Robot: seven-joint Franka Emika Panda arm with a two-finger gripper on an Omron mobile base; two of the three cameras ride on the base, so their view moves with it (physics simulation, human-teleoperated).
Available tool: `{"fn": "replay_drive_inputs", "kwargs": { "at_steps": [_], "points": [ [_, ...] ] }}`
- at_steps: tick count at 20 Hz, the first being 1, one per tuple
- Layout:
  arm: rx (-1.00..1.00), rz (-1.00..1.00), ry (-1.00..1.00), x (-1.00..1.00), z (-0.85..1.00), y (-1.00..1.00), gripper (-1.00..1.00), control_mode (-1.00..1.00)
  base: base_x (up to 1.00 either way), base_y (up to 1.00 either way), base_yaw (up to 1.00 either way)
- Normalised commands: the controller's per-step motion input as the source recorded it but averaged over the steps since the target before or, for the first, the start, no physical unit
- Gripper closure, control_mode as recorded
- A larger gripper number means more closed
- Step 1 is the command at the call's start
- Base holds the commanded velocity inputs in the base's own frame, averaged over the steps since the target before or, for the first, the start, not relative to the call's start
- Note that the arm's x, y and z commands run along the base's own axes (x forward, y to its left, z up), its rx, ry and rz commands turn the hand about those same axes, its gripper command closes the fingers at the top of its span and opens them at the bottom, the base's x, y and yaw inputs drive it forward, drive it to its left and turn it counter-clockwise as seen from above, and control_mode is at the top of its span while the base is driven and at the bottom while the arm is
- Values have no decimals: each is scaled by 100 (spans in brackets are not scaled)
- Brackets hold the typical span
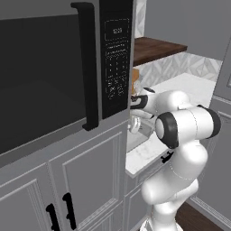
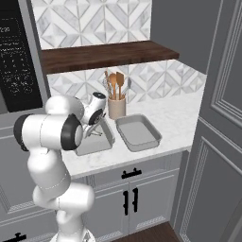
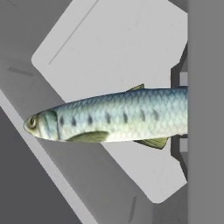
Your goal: Place one broccoli and one fish in each tupperware on the nearby counter, to pack two identical lunches.
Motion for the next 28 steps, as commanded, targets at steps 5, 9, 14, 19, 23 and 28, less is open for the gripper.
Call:
{"fn": "replay_drive_inputs", "kwargs": {
  "at_steps": [5,9,14,19,23,28],
  "points": [
    [0,0,0,0,0,0,-100,-100,0,0,0],
    [0,0,0,1,27,3,-100,-100,0,0,0],
    [0,1,0,-1,99,-12,-100,-100,0,0,0],
    [1,0,0,-44,78,-40,-100,-100,0,0,0],
    [0,-8,0,-90,35,-36,-100,-100,0,0,0],
    [-4,-15,0,-99,2,-3,-100,-100,0,0,0]
  ]
}}
